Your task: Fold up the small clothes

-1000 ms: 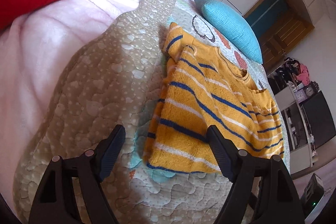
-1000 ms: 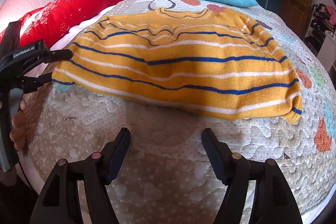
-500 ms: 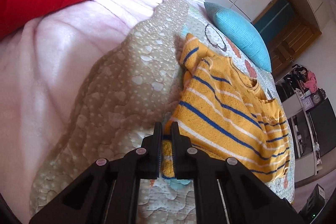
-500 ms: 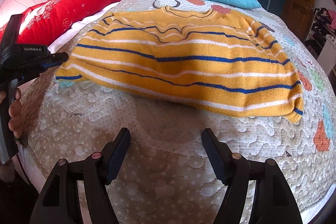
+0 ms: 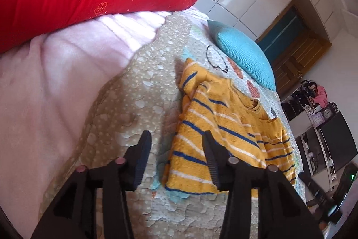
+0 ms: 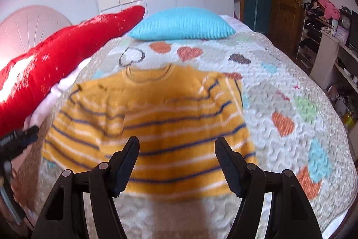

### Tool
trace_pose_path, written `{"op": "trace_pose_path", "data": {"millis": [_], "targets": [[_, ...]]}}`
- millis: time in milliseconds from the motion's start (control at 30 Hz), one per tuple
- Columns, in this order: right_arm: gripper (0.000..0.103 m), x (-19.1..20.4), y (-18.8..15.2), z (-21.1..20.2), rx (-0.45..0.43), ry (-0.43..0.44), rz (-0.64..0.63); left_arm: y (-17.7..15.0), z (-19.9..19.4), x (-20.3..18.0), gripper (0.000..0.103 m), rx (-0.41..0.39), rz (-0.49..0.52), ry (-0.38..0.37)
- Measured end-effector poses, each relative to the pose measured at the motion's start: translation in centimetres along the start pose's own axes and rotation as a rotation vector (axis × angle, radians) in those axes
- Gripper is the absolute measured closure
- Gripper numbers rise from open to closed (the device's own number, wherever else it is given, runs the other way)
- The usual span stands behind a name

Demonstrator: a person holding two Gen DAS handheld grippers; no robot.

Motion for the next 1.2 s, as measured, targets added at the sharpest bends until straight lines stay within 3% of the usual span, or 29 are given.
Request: {"op": "trace_pose_path", "data": {"millis": [100,233,333,400,433,467,533,567,733,833,933,1000,1100,1200], "targets": [[0.028,0.0,3.9,3.9,0.099,0.159,0.071,-0.7,0.8,-1.8,0.046,0.003,0.089,0.017],[0.028,1.1,5.4,10.9,0.298,0.319,0.194,-2.3,3.0,-2.3,0.042,0.076,0.111,0.017],[0.029,-0.5,6.1,15.0,0.323,0.233,0.276,-2.7,4.4,-1.2,0.042,0.120,0.084,0.044],[0.038,-3.2,6.4,16.9,0.313,0.088,0.322,-2.7,4.9,-0.2,0.042,0.135,0.035,0.033],[0.050,-4.3,6.4,17.5,0.312,0.028,0.340,-2.6,4.9,0.0,0.042,0.130,0.022,0.022],[0.054,-5.0,6.4,17.7,0.307,-0.011,0.348,-2.5,4.8,0.1,0.042,0.128,0.019,0.017],[0.052,-6.0,7.0,17.3,0.281,-0.140,0.299,-2.5,4.8,0.0,0.042,0.133,0.023,0.017],[0.051,-5.8,7.4,16.7,0.249,-0.153,0.267,-2.4,4.7,-0.1,0.042,0.135,0.028,0.015],[0.051,-1.1,9.0,11.9,0.154,-0.010,0.138,-1.4,3.3,-1.3,0.042,0.072,0.043,-0.038],[0.051,4.4,8.4,10.5,0.180,0.141,-0.005,-0.2,3.2,-3.4,0.040,0.027,0.108,-0.063],[0.051,9.8,6.1,10.2,0.192,0.187,-0.179,0.5,5.2,-4.9,0.040,0.063,0.207,0.012],[0.051,12.0,4.7,10.7,0.205,0.207,-0.247,0.3,6.6,-4.0,0.040,0.102,0.211,0.069],[0.051,11.6,3.3,12.3,0.225,0.148,-0.259,-0.6,7.6,-0.7,0.040,0.176,0.146,0.142],[0.051,7.3,3.5,13.6,0.235,0.115,-0.134,-0.3,6.0,0.7,0.040,0.155,0.080,0.094]]}}
Point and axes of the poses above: each gripper's, at about its wrist camera, not at the fingertips, and z roughly the way its jaws point, x to its left, y to its top, the point moved 5 cm from there along z, roughly the way its jaws point, and after that the axes turned 13 degrees about -y, right-handed, at the moved point
